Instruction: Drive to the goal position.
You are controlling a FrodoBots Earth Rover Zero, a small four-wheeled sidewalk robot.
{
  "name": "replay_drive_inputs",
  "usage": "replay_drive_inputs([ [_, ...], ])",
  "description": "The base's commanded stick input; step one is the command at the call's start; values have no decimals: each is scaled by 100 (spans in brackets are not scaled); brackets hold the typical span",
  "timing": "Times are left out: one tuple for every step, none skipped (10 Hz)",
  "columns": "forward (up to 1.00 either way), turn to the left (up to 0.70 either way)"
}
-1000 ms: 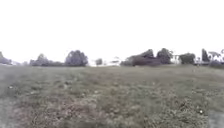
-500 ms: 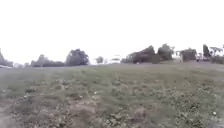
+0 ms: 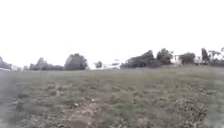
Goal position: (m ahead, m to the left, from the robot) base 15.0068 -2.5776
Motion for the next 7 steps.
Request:
replay_drive_inputs([
  [50, -50],
  [50, -50],
  [50, -50],
  [50, -50],
  [50, -50],
  [50, -50],
  [50, -50],
])
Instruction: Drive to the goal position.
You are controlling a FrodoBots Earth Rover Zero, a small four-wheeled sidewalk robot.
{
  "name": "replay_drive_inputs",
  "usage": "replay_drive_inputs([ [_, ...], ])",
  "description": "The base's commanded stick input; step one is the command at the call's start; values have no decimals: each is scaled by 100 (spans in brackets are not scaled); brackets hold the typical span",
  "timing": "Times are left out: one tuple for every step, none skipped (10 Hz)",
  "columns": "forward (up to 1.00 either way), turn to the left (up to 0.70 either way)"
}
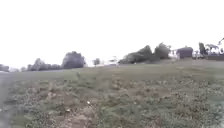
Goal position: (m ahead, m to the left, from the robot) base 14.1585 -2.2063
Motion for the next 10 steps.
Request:
replay_drive_inputs([
  [50, 0],
  [50, 0],
  [50, 0],
  [50, 0],
  [50, 0],
  [50, 0],
  [50, 0],
  [50, 0],
  [50, 0],
  [50, 0],
])
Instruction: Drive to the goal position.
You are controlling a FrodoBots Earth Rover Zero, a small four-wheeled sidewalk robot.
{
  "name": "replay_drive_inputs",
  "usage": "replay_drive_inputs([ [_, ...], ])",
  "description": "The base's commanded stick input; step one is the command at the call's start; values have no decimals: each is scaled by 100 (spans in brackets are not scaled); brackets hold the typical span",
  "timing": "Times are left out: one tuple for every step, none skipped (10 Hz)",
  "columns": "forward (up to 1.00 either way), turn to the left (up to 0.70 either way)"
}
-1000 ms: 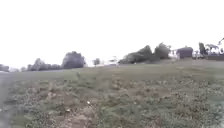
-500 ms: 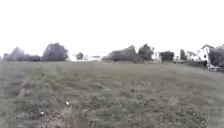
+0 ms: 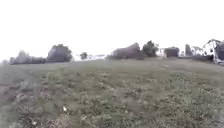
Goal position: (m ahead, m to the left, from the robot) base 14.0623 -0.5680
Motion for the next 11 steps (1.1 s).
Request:
replay_drive_inputs([
  [50, 0],
  [50, 0],
  [50, 0],
  [50, 0],
  [50, 0],
  [50, -1],
  [50, -13],
  [50, -26],
  [50, -50],
  [50, -50],
  [50, -50],
])
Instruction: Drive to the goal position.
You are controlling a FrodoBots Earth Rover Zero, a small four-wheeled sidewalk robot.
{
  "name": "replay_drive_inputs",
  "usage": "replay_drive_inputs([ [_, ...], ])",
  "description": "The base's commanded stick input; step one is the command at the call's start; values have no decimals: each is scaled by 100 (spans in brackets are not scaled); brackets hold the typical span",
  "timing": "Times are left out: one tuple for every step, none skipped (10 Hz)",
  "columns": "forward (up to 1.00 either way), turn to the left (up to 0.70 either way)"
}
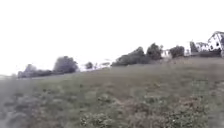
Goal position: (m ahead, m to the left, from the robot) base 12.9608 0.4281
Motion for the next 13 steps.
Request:
replay_drive_inputs([
  [50, -50],
  [50, -50],
  [50, -50],
  [50, -50],
  [50, -50],
  [50, -50],
  [50, -25],
  [50, -11],
  [50, 0],
  [50, 0],
  [50, 0],
  [50, 0],
  [50, 0],
])
